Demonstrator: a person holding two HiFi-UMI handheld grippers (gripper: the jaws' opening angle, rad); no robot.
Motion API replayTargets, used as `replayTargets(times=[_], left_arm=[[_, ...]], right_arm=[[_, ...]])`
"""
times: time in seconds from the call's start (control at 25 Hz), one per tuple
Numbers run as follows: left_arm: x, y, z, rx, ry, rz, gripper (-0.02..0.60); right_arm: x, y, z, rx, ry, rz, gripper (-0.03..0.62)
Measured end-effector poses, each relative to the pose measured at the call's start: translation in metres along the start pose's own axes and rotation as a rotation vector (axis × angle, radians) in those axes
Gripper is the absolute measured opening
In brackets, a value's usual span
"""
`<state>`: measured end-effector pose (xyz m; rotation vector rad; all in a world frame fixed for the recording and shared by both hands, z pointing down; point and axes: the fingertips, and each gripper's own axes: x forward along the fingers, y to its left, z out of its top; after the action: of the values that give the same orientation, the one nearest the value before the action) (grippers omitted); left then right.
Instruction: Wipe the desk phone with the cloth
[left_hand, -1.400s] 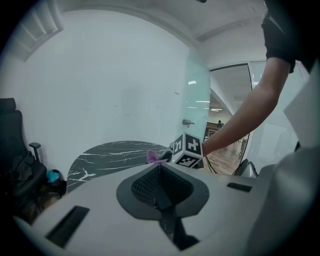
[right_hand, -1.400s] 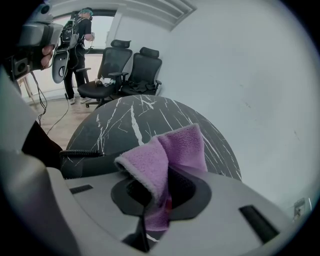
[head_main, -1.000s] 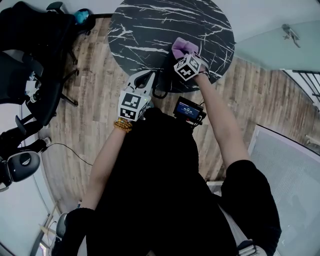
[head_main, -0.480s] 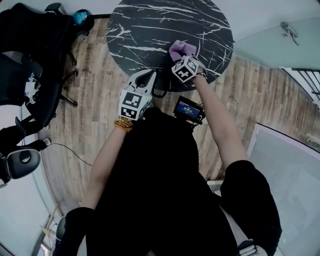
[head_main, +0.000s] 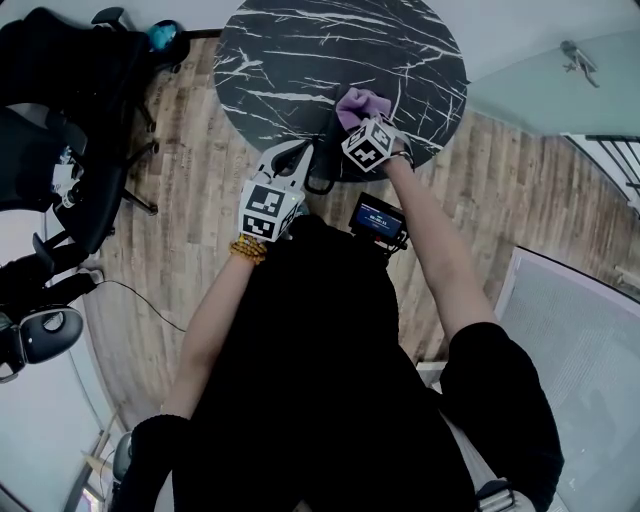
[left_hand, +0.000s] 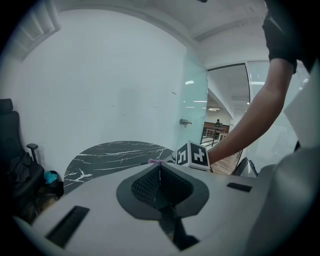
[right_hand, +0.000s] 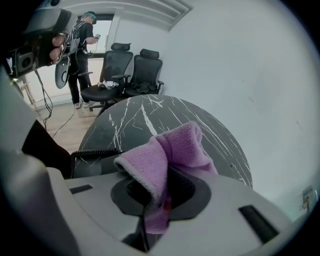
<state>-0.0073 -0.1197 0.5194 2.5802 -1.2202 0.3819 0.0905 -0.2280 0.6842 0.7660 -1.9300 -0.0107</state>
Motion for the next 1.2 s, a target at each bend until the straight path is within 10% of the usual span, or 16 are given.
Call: replayTargets(times=[1.2], left_arm=[[0.006, -0.007, 0.000, 0.033, 0.013, -0.058, 0.014]], right_arm=[[-0.002, 0.035, -0.014, 0.047, 0.019, 0.081, 0.058]])
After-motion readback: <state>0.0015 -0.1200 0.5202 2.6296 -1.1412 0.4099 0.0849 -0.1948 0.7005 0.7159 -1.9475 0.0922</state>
